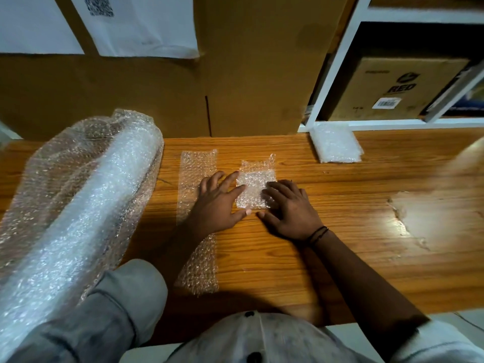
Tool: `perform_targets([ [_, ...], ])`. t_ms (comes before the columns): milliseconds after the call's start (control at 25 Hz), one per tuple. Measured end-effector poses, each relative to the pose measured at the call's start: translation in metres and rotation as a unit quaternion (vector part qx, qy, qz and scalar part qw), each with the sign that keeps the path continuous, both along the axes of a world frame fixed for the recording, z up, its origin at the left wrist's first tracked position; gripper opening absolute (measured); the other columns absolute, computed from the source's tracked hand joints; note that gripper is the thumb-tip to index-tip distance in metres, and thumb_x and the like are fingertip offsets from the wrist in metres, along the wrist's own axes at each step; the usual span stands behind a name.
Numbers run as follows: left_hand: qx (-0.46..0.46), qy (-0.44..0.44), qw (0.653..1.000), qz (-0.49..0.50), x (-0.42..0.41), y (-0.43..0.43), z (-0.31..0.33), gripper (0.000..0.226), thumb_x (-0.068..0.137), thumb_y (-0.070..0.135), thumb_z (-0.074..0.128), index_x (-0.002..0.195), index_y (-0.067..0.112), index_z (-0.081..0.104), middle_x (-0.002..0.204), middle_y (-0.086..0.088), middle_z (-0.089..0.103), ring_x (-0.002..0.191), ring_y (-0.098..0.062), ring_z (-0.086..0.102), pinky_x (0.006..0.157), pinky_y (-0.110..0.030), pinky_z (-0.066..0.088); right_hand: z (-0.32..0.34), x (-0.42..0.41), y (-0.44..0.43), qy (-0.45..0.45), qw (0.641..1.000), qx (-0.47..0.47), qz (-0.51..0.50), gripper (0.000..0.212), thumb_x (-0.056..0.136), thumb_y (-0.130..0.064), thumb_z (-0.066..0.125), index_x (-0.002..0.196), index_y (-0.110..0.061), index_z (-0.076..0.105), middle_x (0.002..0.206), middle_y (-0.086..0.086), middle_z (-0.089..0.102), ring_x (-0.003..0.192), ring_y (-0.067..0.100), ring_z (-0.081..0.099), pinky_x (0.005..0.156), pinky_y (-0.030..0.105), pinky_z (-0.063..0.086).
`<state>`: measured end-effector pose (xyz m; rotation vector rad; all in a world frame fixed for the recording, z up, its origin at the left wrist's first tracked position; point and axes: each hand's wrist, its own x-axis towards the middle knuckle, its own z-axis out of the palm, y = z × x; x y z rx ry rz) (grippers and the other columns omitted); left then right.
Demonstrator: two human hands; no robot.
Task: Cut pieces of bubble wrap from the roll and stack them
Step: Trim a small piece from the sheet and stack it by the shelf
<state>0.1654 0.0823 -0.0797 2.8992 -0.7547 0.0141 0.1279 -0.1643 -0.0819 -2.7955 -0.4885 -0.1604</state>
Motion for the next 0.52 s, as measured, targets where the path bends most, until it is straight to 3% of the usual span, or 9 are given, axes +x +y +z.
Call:
perform_targets([
  [80,-0.003,-0.008,1.000,-0.024,0.003,0.003,0.004,0.076,0.087,0.079,0.041,0.148,0.035,0.049,0.169,0.004,0.025,0.154,-0.030,0.015,0.119,-0.055,0.015,0.001,-0.004,-0.004,0.031,0.999,-0.023,0.031,0.073,0.090,-0.065,0.055,0.149,-0.023,0.051,0.160,-0.003,0.044,0.149,0.026,0.030,0.107,0.050,0.033],
  [160,-0.016,0.005,0.999,-0.044,0.006,0.006,0.008,0.077,0.085,0.079,0.047,0.147,0.034,0.048,0.168,0.007,0.027,0.155,-0.027,0.013,0.120,-0.053,0.011,0.001,-0.004,-0.006,0.029,0.998,-0.023,0.040,0.073,0.089,-0.061,0.051,0.151,-0.022,0.049,0.160,-0.003,0.045,0.148,0.026,0.032,0.106,0.049,0.033],
  [320,-0.024,0.060,0.996,-0.069,0.013,0.013,0.007,0.094,0.081,0.085,0.046,0.159,0.036,0.027,0.170,0.012,0.019,0.156,-0.023,0.006,0.122,-0.053,0.006,0.000,-0.001,0.001,-0.040,0.998,-0.034,0.036,0.044,0.094,-0.040,0.055,0.133,-0.021,0.064,0.139,-0.002,0.062,0.129,0.028,0.050,0.095,0.046,0.041],
  [440,-0.054,0.113,0.991,-0.057,0.015,0.012,0.007,0.100,0.078,0.087,0.049,0.161,0.042,0.017,0.170,0.015,0.016,0.155,-0.020,0.007,0.121,-0.055,0.008,0.003,0.002,0.000,-0.052,0.998,0.040,0.010,0.028,0.100,-0.035,0.053,0.114,-0.018,0.070,0.117,0.001,0.071,0.112,0.029,0.057,0.090,0.044,0.044],
  [520,-0.079,0.104,0.991,-0.037,0.016,0.009,0.008,0.089,0.080,0.083,0.048,0.157,0.042,0.031,0.168,0.015,0.023,0.153,-0.021,0.013,0.118,-0.054,0.014,0.012,0.007,-0.003,-0.013,0.992,0.125,-0.029,0.026,0.102,-0.035,0.054,0.109,-0.017,0.070,0.109,0.002,0.072,0.107,0.025,0.056,0.091,0.049,0.047],
])
